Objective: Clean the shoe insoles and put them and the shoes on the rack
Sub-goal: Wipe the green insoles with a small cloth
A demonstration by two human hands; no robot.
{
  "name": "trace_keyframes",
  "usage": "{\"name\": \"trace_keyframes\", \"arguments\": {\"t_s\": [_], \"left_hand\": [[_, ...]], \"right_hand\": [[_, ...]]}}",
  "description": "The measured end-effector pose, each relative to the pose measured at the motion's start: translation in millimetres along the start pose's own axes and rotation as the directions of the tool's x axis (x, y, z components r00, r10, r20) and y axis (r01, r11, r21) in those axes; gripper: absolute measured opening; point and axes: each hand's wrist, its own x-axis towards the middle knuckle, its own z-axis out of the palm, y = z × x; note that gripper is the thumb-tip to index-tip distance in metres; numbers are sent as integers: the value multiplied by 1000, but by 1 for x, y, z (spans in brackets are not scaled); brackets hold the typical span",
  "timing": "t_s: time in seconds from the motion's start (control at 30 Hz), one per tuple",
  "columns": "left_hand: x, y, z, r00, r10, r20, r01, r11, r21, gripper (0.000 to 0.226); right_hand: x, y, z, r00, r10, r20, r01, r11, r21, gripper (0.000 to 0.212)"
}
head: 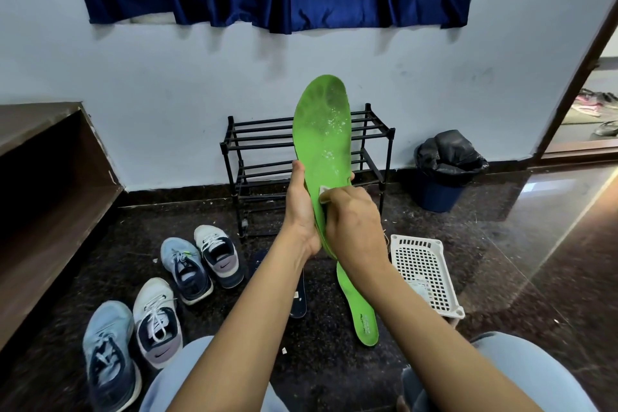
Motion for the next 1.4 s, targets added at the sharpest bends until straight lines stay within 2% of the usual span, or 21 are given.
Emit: {"name": "trace_keyframes", "arguments": {"t_s": [0.17,0.37,0.47,0.6,0.7,0.9,1.03,1.13,1.2,1.4], "left_hand": [[-3,-5,4,999,-35,33,35,999,2,73],[0,0,3,999,-26,18,27,999,-17,80],[-1,-1,5,998,-45,40,46,999,-28,82],[-3,-6,8,995,-96,35,97,995,-13,72],[-2,-2,7,993,-115,11,115,993,10,81],[2,-2,2,995,-101,5,101,995,-11,83],[1,-6,6,992,-125,-2,125,991,-41,68],[-1,-6,8,991,-135,-13,135,991,-20,73],[0,-4,6,992,-127,-6,127,992,-3,79],[7,0,1,999,-31,-17,31,999,-16,75]], "right_hand": [[12,-1,-7,1000,-2,-28,3,999,45,23],[2,-5,-9,999,19,48,-27,984,176,23],[9,-5,-13,999,9,52,-17,986,167,21],[21,-2,-17,998,55,43,-61,986,153,21],[14,-5,-20,995,81,64,-92,973,211,21],[12,-7,-24,983,106,153,-142,958,249,21],[20,-5,-21,991,96,91,-116,962,247,18],[18,-7,-17,992,122,36,-127,962,243,18],[12,-7,-16,990,138,27,-140,959,247,17],[3,-12,-13,991,111,75,-127,958,258,22]]}}
